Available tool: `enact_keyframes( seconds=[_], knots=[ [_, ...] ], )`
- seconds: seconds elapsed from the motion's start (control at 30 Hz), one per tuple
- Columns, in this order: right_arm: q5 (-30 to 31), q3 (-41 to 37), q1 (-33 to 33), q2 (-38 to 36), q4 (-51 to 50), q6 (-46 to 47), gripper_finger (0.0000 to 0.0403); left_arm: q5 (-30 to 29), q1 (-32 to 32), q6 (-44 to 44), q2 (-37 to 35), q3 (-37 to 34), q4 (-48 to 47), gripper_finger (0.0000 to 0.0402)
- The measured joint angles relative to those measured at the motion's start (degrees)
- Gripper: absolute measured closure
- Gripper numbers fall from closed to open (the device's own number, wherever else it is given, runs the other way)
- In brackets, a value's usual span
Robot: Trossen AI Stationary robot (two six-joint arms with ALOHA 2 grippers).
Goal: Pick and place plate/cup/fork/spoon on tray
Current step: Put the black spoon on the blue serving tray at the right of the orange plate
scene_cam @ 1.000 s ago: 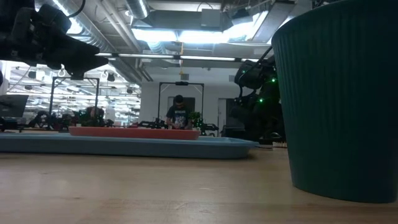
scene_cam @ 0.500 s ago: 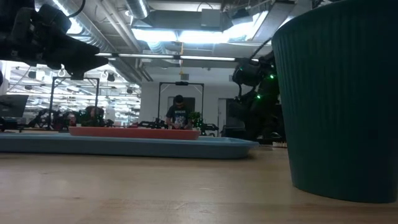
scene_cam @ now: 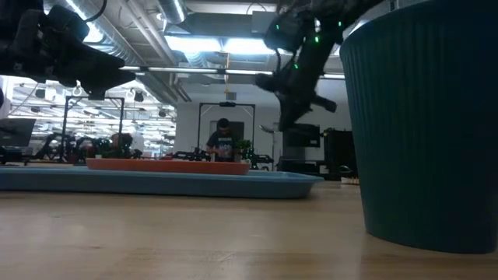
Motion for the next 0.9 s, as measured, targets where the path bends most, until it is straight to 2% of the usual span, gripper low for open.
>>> enact_keyframes(
  seconds=[0.13,0.47,0.6,0.9],
  knots=[
    [1.32,-0.41,6.34,0.00,0.01,10.30,0.0401,0.00,0.01,0.00,0.00,0.00,0.00,0.0194],
    [11.78,-0.76,19.77,2.54,0.00,32.65,0.0402,0.00,0.00,0.00,0.00,0.00,-0.01,0.0194],
    [12.50,-0.76,21.66,5.88,0.00,38.17,0.0402,0.00,0.02,0.00,0.00,0.00,0.00,0.0194],
    [10.94,-0.81,21.70,12.42,3.76,43.61,0.0402,0.00,0.02,0.00,0.00,0.00,0.00,0.0194]
  ],
)
